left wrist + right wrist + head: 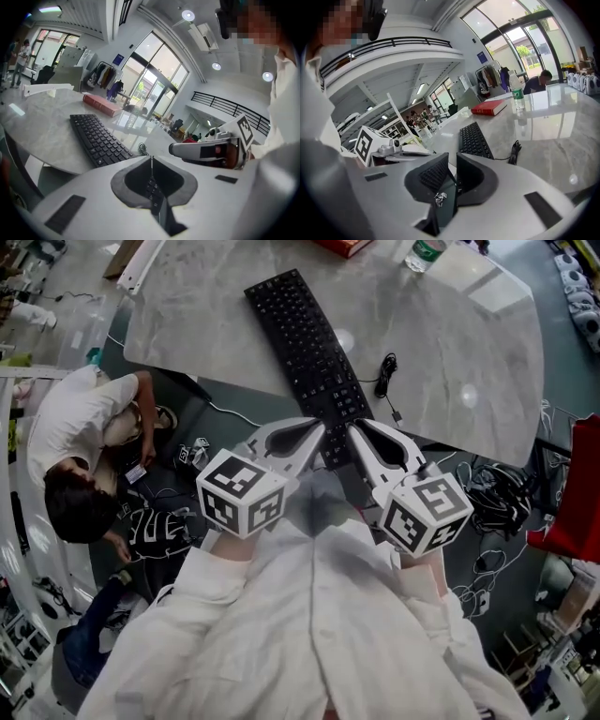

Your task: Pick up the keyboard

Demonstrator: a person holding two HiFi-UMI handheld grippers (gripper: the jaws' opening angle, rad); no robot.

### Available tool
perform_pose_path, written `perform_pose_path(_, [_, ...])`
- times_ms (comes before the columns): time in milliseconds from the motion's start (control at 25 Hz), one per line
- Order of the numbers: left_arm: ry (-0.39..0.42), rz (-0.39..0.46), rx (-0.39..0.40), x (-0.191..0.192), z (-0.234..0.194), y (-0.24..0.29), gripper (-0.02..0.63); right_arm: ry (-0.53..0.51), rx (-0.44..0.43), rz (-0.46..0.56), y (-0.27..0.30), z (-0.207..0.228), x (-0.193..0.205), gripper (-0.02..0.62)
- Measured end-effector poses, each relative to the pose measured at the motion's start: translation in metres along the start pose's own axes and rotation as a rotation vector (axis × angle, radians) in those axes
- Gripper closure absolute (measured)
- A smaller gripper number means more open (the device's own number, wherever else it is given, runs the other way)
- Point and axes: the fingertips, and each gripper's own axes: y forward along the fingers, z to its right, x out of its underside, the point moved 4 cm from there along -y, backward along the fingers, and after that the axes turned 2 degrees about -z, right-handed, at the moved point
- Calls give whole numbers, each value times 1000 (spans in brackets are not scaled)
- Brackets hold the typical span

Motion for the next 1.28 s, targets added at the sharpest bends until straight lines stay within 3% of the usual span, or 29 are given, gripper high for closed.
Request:
perform_pose_path(280, [-62, -30, -8, 23, -11, 6, 586, 63, -39, -60, 7, 3, 28, 558])
perform_pose_path(560, [-120, -64, -23, 41, -28, 11, 586, 129, -8, -95, 5, 16, 53, 555])
perform_pose_path(840, [-155, -100, -18, 59, -30, 18, 586, 203, 5, -158, 8, 28, 80, 451])
perform_pose_path(1280, [-163, -161, 12, 81, -20, 25, 586, 333, -185, -269, 4, 15, 118, 428])
